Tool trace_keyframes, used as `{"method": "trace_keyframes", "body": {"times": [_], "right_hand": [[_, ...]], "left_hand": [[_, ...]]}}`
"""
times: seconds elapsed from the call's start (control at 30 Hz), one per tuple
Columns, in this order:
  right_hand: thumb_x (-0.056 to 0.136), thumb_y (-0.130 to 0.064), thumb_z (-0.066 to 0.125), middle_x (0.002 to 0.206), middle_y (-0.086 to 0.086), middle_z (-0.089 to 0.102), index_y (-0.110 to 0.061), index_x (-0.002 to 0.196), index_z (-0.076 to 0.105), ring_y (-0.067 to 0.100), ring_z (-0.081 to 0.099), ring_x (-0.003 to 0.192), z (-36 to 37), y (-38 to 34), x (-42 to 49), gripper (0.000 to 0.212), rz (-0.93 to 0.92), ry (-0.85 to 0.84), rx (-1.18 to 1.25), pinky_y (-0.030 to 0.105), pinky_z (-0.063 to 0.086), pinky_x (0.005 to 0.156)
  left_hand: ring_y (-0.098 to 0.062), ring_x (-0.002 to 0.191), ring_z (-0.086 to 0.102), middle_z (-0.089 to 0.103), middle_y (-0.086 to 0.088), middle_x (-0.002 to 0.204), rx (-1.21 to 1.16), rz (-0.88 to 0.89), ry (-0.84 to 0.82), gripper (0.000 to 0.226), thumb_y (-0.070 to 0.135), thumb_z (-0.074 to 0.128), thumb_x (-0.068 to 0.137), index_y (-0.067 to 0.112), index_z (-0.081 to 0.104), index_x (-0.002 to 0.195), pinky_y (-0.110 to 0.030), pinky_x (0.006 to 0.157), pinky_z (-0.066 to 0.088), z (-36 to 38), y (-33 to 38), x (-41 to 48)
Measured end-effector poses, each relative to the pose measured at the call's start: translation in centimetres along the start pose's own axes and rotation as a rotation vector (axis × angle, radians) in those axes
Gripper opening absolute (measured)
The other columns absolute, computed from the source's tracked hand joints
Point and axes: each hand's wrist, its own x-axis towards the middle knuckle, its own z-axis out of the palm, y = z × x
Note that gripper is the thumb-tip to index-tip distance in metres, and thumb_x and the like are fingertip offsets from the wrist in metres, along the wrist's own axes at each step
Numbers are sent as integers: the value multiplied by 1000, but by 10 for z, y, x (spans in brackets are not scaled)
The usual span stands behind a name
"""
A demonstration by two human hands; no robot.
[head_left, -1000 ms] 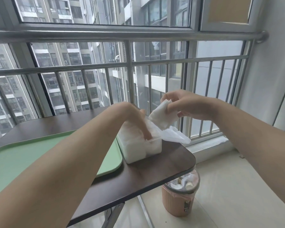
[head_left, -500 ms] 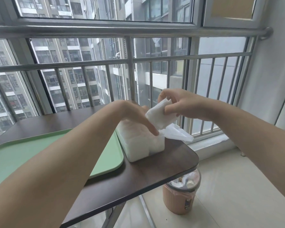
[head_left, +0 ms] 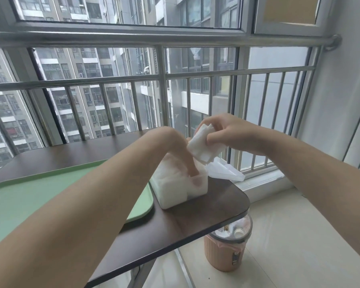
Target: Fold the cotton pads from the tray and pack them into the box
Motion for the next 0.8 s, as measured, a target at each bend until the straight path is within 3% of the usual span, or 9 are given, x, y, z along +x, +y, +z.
{"method": "trace_keyframes", "body": {"times": [0.1, 0.2, 0.33, 0.47, 0.53, 0.6, 0.7, 0.8], "right_hand": [[69, -20, 55, 97, 18, 65, -8, 105, 68, 21, 60, 84, 0, 3, 2, 41, -9, -29, 18, 30, 48, 72], [73, -12, 61, 87, -1, 64, -20, 103, 70, 3, 61, 72, -1, 5, -1, 33, -22, -101, 43, 17, 48, 64], [79, 0, 66, 83, -5, 64, -22, 97, 70, -2, 59, 67, -2, 6, -4, 29, -64, -134, 34, 14, 48, 63], [78, 10, 71, 75, -11, 66, -16, 88, 65, 2, 60, 69, 10, 7, -6, 28, -145, -37, 81, 15, 47, 63], [76, 5, 78, 78, -9, 66, -19, 84, 64, 6, 63, 69, 18, 8, -8, 29, -214, 29, -31, 18, 50, 63], [75, -5, 84, 80, -11, 66, -24, 82, 63, 8, 67, 73, 24, 6, -12, 28, -263, 72, -165, 19, 53, 65], [80, -10, 80, 79, -24, 62, -32, 85, 66, 1, 63, 79, 28, -3, -19, 26, -292, 33, -369, 14, 44, 68], [89, -18, 73, 98, -15, 65, -34, 106, 72, 11, 61, 93, 29, -19, -20, 23, -225, -109, -573, 25, 47, 82]], "left_hand": [[-29, 114, 58, 58, -3, 118, -30, 36, -27, 84, 61, 84, 66, 25, 37, 125, -44, 107, 44, 6, 2, 3], [-28, 112, 59, 57, 0, 116, -40, 75, -18, 101, 68, 82, 48, 27, 40, 129, -46, 104, 47, 9, -1, 5], [-26, 112, 57, 56, 1, 124, -28, 145, 106, 101, 67, 80, 53, 28, 42, 138, -42, 102, 47, 13, -4, 3], [-23, 103, 63, 67, 3, 110, 19, 211, 206, 57, 51, 81, 74, 23, 63, 120, -37, 93, 52, 15, -7, 1], [-24, 92, 65, 69, 0, 97, 106, 184, 252, 45, 54, 80, 74, 20, 67, 101, -34, 82, 55, 14, -10, 1], [-25, 83, 64, 68, -2, 90, 173, 162, 304, 32, 43, 76, 80, 15, 66, 91, -33, 73, 52, 14, -13, 5], [-24, 88, 67, 70, -2, 92, 163, 134, 328, 27, 39, 72, 78, 17, 69, 94, -39, 82, 58, 13, -15, 6], [-23, 84, 67, 70, 1, 88, 161, 136, 316, 40, 55, 66, 60, 24, 69, 85, -42, 82, 59, 12, -12, 3]]}}
